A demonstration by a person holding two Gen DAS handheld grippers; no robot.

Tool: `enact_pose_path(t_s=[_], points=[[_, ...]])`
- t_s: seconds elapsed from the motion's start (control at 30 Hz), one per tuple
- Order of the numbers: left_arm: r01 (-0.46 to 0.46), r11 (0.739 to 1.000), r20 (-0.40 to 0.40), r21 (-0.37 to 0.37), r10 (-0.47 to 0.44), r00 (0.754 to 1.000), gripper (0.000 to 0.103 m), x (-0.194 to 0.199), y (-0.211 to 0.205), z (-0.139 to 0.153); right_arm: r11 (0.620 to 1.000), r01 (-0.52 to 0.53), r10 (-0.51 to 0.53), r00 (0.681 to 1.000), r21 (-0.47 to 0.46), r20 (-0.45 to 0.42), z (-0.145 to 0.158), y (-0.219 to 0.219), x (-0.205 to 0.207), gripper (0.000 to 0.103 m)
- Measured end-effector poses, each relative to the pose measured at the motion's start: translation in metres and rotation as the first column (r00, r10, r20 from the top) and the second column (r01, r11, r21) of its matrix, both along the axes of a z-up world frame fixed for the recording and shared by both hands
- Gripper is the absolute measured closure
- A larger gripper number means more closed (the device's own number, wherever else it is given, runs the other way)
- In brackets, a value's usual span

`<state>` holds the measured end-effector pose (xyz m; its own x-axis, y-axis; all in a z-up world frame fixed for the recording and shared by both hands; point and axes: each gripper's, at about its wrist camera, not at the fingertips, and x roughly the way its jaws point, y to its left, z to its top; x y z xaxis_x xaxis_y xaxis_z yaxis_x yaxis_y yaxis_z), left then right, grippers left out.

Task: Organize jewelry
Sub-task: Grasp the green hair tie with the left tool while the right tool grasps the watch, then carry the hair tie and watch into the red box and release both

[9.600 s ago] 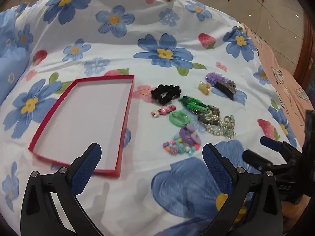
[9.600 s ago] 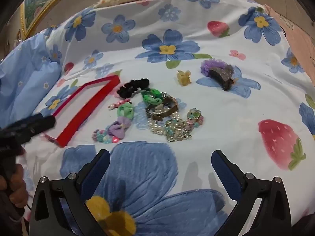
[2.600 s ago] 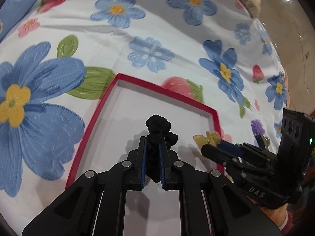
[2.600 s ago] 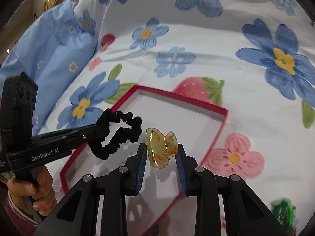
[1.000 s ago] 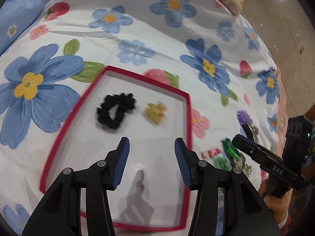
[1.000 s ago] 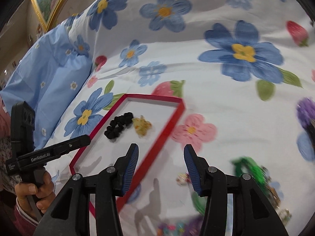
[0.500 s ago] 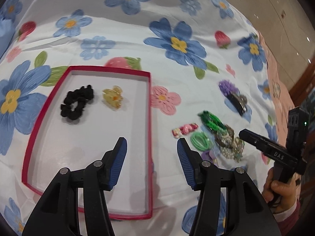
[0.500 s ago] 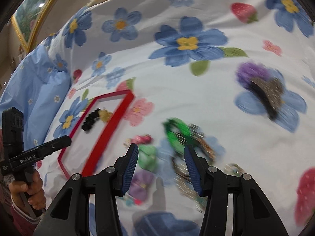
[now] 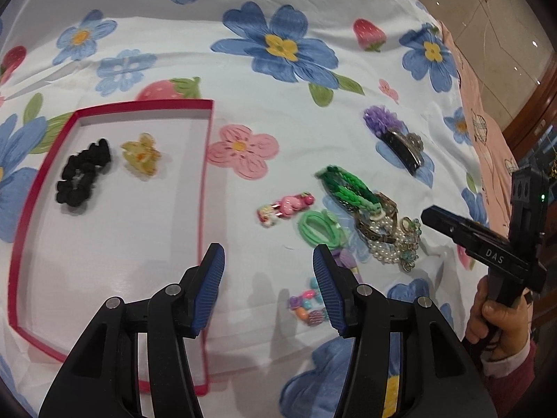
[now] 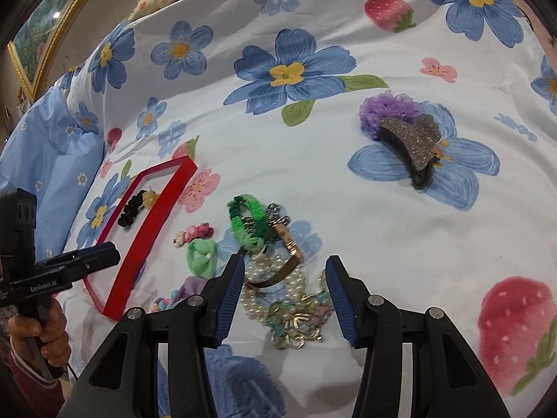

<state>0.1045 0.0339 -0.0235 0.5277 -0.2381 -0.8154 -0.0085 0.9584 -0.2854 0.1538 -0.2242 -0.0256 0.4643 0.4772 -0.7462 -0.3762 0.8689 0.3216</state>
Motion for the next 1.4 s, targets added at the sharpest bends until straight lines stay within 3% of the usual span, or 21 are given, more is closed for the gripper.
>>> enact_pose_path(t_s=[0.17,0.33,0.5,0.63,0.67,0.7,0.77,1.17,1.4], points=[[0.030,1.000,-0.015,0.004,-0.030,0.999,0.051,0.012,-0.016,-0.007,0.998,-0.044,0.044,0.999,-0.040,0.000,-0.006,0.007,0.008,0.059],[0.058,0.998,-0.040,-0.006,-0.058,0.998,0.051,0.030,-0.031,-0.016,0.993,-0.088,0.087,0.996,-0.079,-0.011,-0.017,0.020,0.017,0.079],[0.078,0.997,-0.084,-0.003,-0.078,0.993,0.051,0.048,-0.045,-0.033,0.987,-0.116,0.115,0.993,-0.110,-0.016,-0.027,0.028,0.027,0.082],[0.094,0.995,-0.099,0.023,-0.092,0.991,0.052,0.055,-0.054,-0.045,0.986,-0.128,0.125,0.992,-0.107,-0.029,-0.034,0.030,0.031,0.090],[0.102,0.994,-0.089,0.033,-0.099,0.991,0.059,0.054,-0.056,-0.046,0.986,-0.128,0.126,0.992,-0.108,-0.026,-0.033,0.030,0.031,0.091],[0.110,0.993,-0.085,0.037,-0.106,0.991,0.074,0.054,-0.057,-0.046,0.986,-0.128,0.126,0.992,-0.107,-0.020,-0.033,0.029,0.030,0.091],[0.125,0.991,-0.089,0.041,-0.121,0.989,0.094,0.053,-0.059,-0.047,0.988,-0.122,0.121,0.993,-0.090,-0.015,-0.030,0.027,0.026,0.092],[0.126,0.992,0.007,0.007,-0.126,0.992,0.099,0.028,-0.048,-0.019,0.997,-0.062,0.061,0.998,0.044,0.026,0.001,0.007,-0.004,0.093],[0.075,0.997,0.062,-0.035,-0.073,0.995,0.099,0.006,-0.025,0.004,0.995,-0.063,0.059,0.997,0.083,0.055,0.019,0.004,-0.020,0.093]])
